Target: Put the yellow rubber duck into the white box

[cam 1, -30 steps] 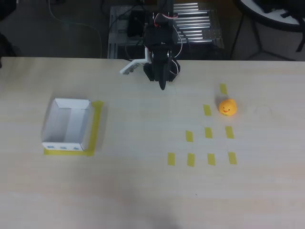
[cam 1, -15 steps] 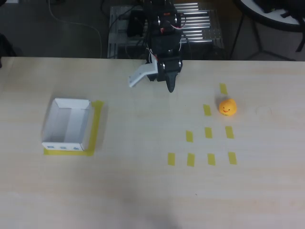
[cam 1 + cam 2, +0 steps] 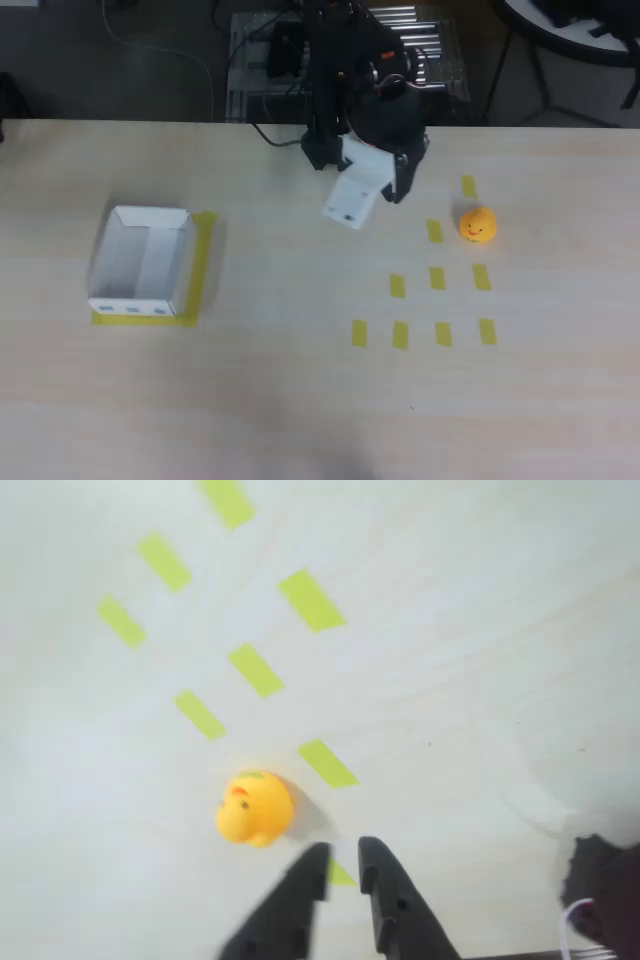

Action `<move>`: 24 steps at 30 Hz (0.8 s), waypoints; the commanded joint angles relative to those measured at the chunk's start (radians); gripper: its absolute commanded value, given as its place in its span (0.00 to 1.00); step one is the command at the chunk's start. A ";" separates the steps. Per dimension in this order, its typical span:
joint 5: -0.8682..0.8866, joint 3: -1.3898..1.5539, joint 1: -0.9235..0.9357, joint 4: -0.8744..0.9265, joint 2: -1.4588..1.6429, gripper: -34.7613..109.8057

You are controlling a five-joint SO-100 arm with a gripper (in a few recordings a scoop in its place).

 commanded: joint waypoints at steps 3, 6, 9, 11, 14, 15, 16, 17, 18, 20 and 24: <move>-0.123 -0.109 -0.060 -0.049 -0.112 0.39; -0.135 -0.126 -0.054 -0.091 -0.163 0.45; -0.169 -0.161 -0.060 -0.077 -0.190 0.50; -0.207 -0.160 -0.078 -0.061 -0.190 0.58; -0.253 -0.138 -0.117 -0.044 -0.190 0.60; -0.253 -0.138 -0.129 -0.048 -0.195 0.60; -0.252 -0.138 -0.140 -0.052 -0.202 0.59; -0.250 -0.138 -0.152 -0.054 -0.212 0.60; -0.253 -0.138 -0.166 -0.049 -0.224 0.60; -0.253 -0.143 -0.196 -0.040 -0.255 0.61; -0.253 -0.140 -0.244 -0.031 -0.299 0.64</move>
